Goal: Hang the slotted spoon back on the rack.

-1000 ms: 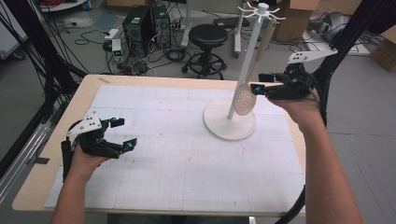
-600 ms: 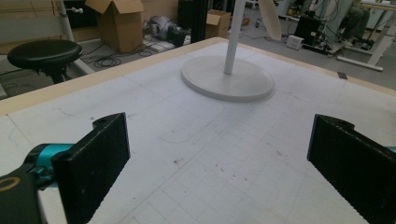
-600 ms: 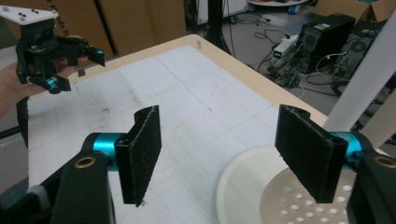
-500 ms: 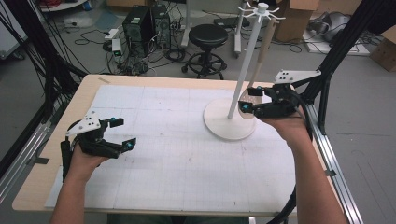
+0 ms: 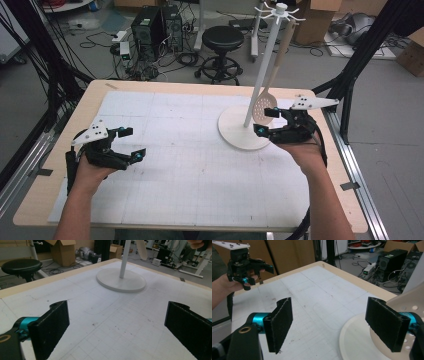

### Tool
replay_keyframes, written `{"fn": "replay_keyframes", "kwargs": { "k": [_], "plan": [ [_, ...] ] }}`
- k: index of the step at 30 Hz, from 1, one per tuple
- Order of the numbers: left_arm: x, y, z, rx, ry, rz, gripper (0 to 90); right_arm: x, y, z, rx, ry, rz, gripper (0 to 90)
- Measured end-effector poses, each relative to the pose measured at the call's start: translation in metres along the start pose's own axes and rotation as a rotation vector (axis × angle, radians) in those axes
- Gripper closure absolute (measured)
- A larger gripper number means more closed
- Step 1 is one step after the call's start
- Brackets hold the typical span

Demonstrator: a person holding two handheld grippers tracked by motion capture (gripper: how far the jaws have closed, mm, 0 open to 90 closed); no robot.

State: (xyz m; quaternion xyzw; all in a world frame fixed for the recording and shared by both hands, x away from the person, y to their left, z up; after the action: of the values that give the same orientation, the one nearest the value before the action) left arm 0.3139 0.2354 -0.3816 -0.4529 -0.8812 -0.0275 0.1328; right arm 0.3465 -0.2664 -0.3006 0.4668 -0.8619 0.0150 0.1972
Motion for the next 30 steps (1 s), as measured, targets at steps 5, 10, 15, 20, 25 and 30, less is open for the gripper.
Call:
{"fn": "replay_keyframes", "kwargs": {
  "k": [5,10,15,20,25,30],
  "plan": [
    [-0.002,0.000,0.002,0.002,0.008,0.004,6.4,-0.006,-0.001,0.019,-0.030,-0.023,0.008,17.4],
    [-0.006,0.000,0.007,0.007,0.024,0.010,6.4,-0.012,0.005,0.035,-0.032,-0.033,0.014,15.5],
    [-0.008,0.000,0.008,0.001,0.033,0.026,6.4,-0.018,0.007,0.053,-0.047,-0.037,0.015,14.3],
    [-0.011,0.000,0.010,0.006,0.049,0.036,6.4,-0.026,0.010,0.069,-0.056,-0.038,0.018,13.2],
    [-0.016,-0.001,0.012,0.003,0.064,0.042,6.4,-0.031,0.012,0.084,-0.071,-0.007,0.016,11.3],
    [-0.017,-0.002,0.012,0.004,0.068,0.045,6.4,-0.036,0.013,0.092,-0.078,0.013,0.006,10.7]
  ]
}}
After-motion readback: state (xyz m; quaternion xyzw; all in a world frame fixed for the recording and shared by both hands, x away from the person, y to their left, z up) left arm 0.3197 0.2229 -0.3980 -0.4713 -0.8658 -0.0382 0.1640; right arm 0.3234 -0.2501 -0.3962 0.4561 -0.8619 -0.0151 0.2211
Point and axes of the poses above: each handheld gripper's, and its own axes: x roughly backward along the jaws, z roughly out of its underside, y roughly to its left, the point moved 1 cm from there along -x, roughly forward along the jaws, and after that the axes turned 2 degrees about -x, right-handed, at the moved point
